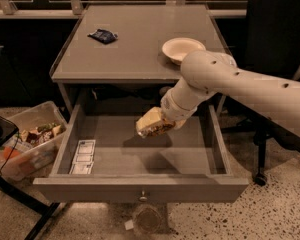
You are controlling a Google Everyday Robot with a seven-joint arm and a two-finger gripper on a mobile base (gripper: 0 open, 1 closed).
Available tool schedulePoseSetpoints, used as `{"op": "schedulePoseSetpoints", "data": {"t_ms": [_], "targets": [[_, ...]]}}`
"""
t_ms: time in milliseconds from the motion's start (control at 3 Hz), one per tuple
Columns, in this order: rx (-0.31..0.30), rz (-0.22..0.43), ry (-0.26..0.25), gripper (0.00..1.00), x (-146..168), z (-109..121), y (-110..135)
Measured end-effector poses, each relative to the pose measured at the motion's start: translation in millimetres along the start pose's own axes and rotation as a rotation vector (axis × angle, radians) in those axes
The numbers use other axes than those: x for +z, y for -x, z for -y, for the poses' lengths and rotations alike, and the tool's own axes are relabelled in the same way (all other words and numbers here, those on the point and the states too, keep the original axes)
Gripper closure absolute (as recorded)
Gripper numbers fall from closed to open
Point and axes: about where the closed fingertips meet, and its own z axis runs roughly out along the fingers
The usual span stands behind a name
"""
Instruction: Place orange can into top drawer
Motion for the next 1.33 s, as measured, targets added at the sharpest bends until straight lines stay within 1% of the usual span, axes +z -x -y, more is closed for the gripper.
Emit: {"op": "schedulePoseSetpoints", "data": {"t_ms": [333,667,1000,1333], "targets": [[-0.037,-0.017,0.017,1.00,43.6,-20.5,36.8],[-0.054,-0.040,0.003,1.00,77.9,-35.4,55.2],[-0.039,-0.051,-0.029,1.00,98.0,-36.9,58.8],[-0.004,-0.054,-0.075,0.81,103.6,-29.8,53.4]]}}
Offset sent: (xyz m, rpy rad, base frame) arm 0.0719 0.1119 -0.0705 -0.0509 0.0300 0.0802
